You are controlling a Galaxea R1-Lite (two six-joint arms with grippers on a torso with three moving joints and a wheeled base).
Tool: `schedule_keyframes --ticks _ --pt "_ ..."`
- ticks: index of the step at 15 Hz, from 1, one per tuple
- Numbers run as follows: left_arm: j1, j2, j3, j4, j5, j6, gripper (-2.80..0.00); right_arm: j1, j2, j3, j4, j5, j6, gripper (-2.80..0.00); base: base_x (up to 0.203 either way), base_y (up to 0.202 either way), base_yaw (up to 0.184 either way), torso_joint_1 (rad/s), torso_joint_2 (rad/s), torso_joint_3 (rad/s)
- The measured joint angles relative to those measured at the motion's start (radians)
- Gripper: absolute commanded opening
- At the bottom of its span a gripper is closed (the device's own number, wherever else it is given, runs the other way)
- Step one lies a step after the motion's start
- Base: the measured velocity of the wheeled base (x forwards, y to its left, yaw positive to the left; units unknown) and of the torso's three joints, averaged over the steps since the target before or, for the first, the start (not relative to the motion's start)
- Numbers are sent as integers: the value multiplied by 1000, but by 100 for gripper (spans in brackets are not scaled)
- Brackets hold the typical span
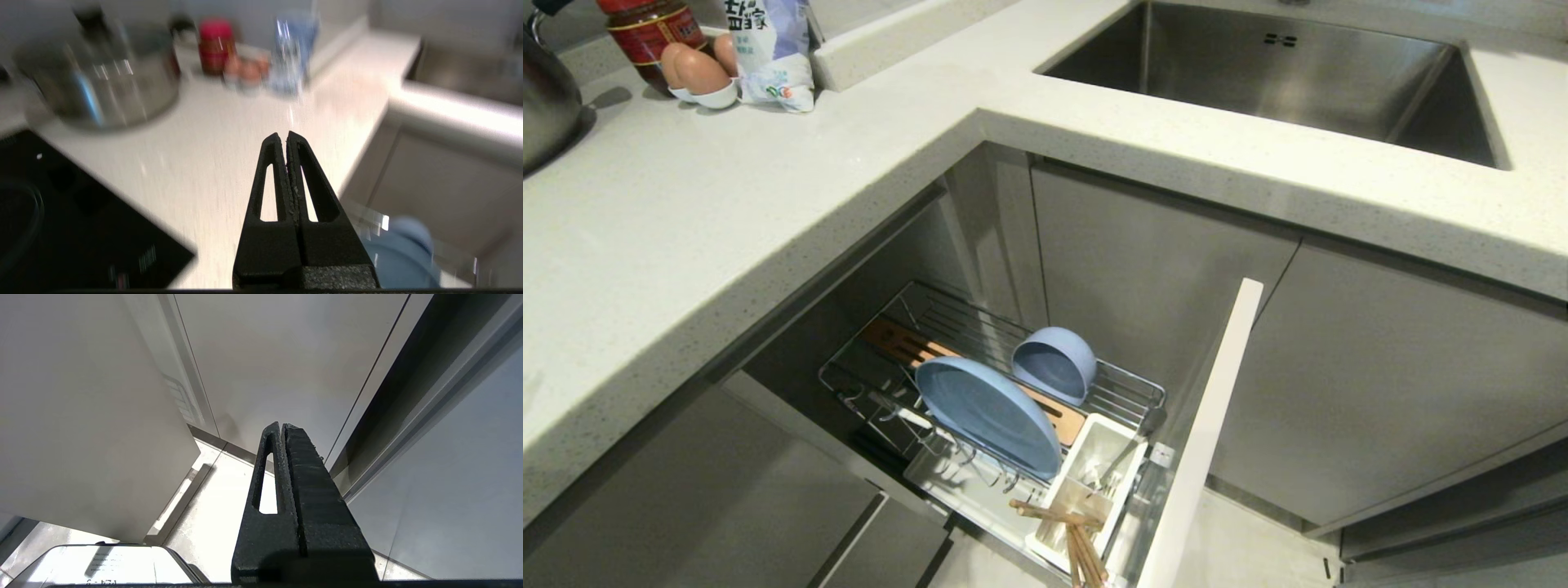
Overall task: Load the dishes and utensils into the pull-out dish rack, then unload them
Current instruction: Take the plate out of the cupboard
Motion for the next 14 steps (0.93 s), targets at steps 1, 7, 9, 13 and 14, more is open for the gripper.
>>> schedule_keyframes --ticks 1,7,9,13,14 --pt "10 -59 105 -1 -25 21 -280 0 0 0 0 0 0 -280 0 0 0 0 0 0" --pt "34 -199 331 -49 -36 -8 -280 0 0 0 0 0 0 -280 0 0 0 0 0 0" --pt "33 -209 349 -55 -32 -7 -280 0 0 0 0 0 0 -280 0 0 0 0 0 0" --pt "6 -219 393 -43 -26 58 -280 0 0 0 0 0 0 -280 0 0 0 0 0 0" --pt "6 -221 411 -43 -22 63 -280 0 0 0 0 0 0 -280 0 0 0 0 0 0"
